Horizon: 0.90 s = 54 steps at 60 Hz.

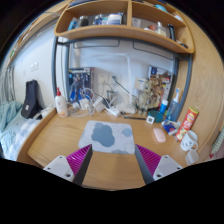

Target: Arrange mouse

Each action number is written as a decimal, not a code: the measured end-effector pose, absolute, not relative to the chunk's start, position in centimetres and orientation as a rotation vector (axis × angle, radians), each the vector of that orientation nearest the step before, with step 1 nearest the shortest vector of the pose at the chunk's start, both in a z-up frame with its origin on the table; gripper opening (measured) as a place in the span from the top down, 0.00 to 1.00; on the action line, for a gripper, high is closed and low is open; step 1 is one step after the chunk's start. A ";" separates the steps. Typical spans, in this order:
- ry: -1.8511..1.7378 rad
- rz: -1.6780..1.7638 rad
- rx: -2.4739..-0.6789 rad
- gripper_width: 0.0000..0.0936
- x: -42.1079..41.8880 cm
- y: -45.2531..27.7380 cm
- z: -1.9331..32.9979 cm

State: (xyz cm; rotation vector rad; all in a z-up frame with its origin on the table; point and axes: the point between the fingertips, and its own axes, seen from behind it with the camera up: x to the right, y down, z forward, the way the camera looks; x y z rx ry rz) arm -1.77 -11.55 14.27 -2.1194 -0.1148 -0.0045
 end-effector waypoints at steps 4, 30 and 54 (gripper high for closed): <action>-0.113 -0.055 -2.154 0.08 1.7 -12.0 11.2; 0.017 -0.155 -2.263 0.08 20.5 -3.4 1.6; -0.026 -0.022 -2.270 0.17 23.7 9.1 -1.6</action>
